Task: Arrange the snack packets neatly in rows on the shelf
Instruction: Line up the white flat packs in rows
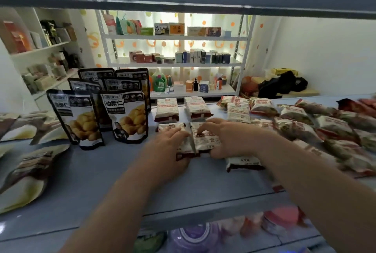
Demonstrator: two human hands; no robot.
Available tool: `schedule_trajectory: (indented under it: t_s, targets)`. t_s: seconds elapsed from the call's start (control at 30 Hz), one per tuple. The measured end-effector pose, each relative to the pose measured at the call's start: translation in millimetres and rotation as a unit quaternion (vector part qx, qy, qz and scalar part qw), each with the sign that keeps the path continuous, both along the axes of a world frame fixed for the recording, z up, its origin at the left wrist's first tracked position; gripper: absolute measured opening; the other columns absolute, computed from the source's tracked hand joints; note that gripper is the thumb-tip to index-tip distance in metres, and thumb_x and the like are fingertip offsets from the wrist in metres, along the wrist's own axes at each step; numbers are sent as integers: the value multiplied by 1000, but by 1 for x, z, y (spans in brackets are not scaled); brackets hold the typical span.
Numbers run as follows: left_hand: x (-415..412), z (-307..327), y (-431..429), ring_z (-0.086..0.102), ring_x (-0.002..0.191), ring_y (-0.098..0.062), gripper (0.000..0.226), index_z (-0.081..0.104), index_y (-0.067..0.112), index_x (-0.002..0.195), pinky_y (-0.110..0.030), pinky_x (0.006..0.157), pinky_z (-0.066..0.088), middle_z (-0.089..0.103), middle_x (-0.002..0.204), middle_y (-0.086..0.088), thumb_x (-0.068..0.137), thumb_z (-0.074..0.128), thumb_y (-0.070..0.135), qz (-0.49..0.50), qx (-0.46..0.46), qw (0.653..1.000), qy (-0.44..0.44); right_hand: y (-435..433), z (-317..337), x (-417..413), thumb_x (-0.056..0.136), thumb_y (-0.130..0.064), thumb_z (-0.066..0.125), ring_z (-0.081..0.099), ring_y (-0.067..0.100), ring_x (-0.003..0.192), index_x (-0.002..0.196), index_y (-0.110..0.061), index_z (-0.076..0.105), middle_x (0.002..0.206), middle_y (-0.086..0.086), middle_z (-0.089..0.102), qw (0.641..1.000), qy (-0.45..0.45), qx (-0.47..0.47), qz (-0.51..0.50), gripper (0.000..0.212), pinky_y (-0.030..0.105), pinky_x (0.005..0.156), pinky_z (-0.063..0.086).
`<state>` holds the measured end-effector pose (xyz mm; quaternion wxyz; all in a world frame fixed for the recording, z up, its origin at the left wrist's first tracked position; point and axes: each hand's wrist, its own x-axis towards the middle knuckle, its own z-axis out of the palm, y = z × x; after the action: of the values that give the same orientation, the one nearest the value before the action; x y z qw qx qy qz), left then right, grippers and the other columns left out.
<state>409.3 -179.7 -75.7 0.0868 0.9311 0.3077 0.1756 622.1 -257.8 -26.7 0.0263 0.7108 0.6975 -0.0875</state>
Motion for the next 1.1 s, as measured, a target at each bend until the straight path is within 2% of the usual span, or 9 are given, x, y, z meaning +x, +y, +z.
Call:
schedule_trajectory:
  t_s: [0.2, 0.3, 0.37, 0.47, 0.53, 0.67, 0.8, 0.97, 1.1]
  targets:
    - [-5, -11, 8, 26, 140, -21, 67, 39, 35, 141, -38, 113, 29, 35, 150, 2, 80, 64, 41, -7, 45, 999, -15, 3, -5, 0, 77, -48, 62, 48, 21, 125, 139, -54, 28, 155, -13, 24, 999, 17, 15, -30, 70, 37, 94, 45]
    - [-11, -14, 5, 28, 138, -19, 67, 40, 36, 140, -37, 109, 33, 37, 147, 4, 77, 63, 46, -7, 44, 999, -27, -4, -4, 3, 76, -60, 60, 45, 17, 128, 139, -55, 31, 155, -12, 28, 998, 28, 40, -45, 69, 38, 101, 42]
    - [-13, -12, 2, 27, 139, -20, 67, 41, 35, 140, -40, 109, 32, 37, 147, 3, 78, 59, 52, -5, 40, 999, -25, -15, -1, 12, 77, -68, 58, 44, 11, 123, 135, -56, 36, 152, -11, 34, 992, 58, 78, -76, 63, 34, 98, 40]
    - [-10, 0, -8, 29, 138, -22, 64, 43, 30, 140, -41, 108, 33, 42, 144, 2, 82, 56, 56, 8, 70, 997, -35, -27, 5, 42, 85, -59, 59, 45, 14, 124, 134, -47, 43, 150, -5, 41, 982, 34, 126, -139, 53, 33, 95, 36]
    - [-1, 11, -25, 41, 126, -24, 58, 48, 25, 136, -39, 99, 41, 53, 132, -1, 84, 52, 52, -1, 117, 991, -67, -25, 9, 66, 86, -56, 61, 43, 20, 131, 140, -39, 42, 151, -1, 42, 974, 2, 139, -180, 60, 34, 99, 36]
    - [42, 30, -77, 53, 111, -20, 52, 43, 34, 132, -36, 79, 47, 58, 121, 4, 85, 44, 57, -21, 97, 992, -74, 2, 16, 106, 79, -61, 69, 33, 25, 141, 154, -31, 24, 159, 1, 30, 978, 18, 69, -194, 92, 43, 112, 30]
    - [94, 31, -107, 57, 97, -24, 46, 53, 25, 116, -32, 62, 34, 54, 111, -3, 87, 42, 59, 21, 91, 996, -2, 30, 18, 131, 61, -72, 72, 30, 27, 142, 156, -34, 11, 161, 2, 25, 982, -2, -46, -182, 118, 45, 114, 29]
    - [132, 22, -116, 57, 103, -32, 69, 41, 18, 129, -36, 66, 40, 40, 131, -10, 83, 46, 70, 133, 61, 988, 50, 55, 8, 153, 56, -69, 74, 38, 19, 114, 153, -28, 21, 149, 4, 33, 989, -23, -68, -131, 117, 32, 89, 35]
    - [149, 23, -120, 55, 106, -32, 72, 30, 15, 136, -36, 68, 42, 31, 139, -13, 85, 48, 61, 190, 41, 978, 82, 63, 8, 161, 57, -61, 78, 40, 19, 122, 151, -26, 22, 149, 1, 35, 994, 14, -74, -74, 115, 35, 101, 38]
